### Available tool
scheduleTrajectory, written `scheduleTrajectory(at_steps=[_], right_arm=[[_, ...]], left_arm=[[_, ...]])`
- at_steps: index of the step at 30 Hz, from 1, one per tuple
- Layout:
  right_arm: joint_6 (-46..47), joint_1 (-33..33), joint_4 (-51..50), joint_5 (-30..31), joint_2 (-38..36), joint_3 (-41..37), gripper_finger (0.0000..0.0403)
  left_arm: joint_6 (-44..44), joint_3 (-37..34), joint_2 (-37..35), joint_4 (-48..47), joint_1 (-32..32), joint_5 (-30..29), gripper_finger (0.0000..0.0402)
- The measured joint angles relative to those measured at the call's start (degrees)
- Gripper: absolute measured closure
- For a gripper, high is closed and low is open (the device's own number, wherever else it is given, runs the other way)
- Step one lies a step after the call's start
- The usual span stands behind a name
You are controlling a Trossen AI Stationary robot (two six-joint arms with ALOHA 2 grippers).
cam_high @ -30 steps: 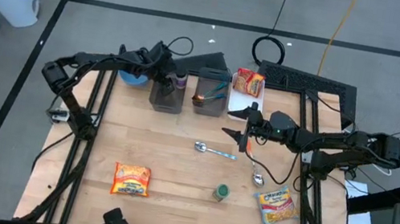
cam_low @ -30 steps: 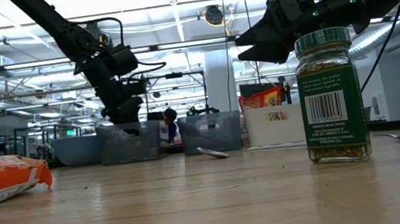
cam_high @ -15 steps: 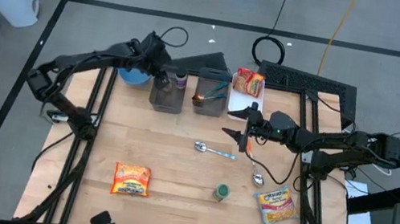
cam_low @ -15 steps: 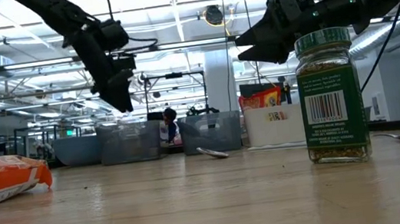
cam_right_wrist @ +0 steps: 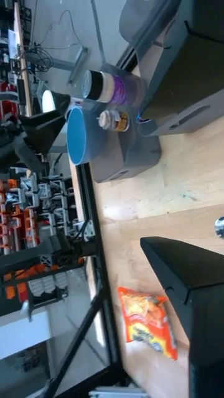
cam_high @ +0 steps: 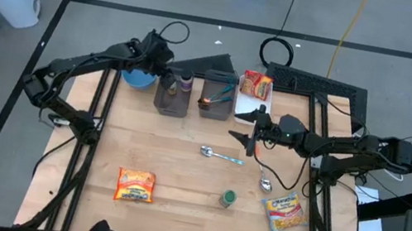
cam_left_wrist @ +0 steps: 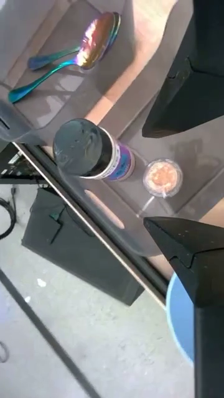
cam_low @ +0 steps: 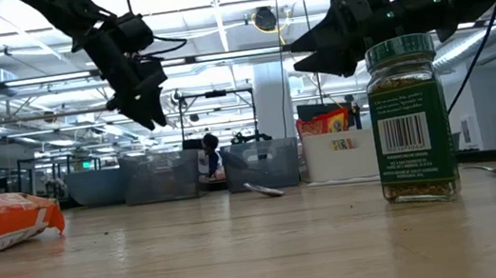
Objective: Pick & Place Food Item
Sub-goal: Put the white patterned spoon into the right black bin
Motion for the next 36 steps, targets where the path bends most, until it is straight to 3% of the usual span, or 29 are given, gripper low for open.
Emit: scheduleTrajectory(at_steps=[8,18,27,36], right_arm=[[2.78,0.0,0.2,-0.22,0.0,0.02,0.0085],[2.93,0.0,0.01,-0.22,0.0,0.02,0.0085],[3.5,0.0,1.35,-0.18,0.08,0.02,0.0085],[8.96,1.61,10.86,-0.31,5.94,0.04,0.0085]], left_arm=[[-3.34,0.02,-5.52,-1.45,-2.42,7.37,0.0172],[-5.6,-1.26,-19.68,1.51,-14.82,7.34,0.0172],[-10.37,-16.67,-30.67,15.26,-26.55,7.32,0.0172],[-14.12,-33.5,-35.56,38.38,-37.31,7.36,0.0172]])
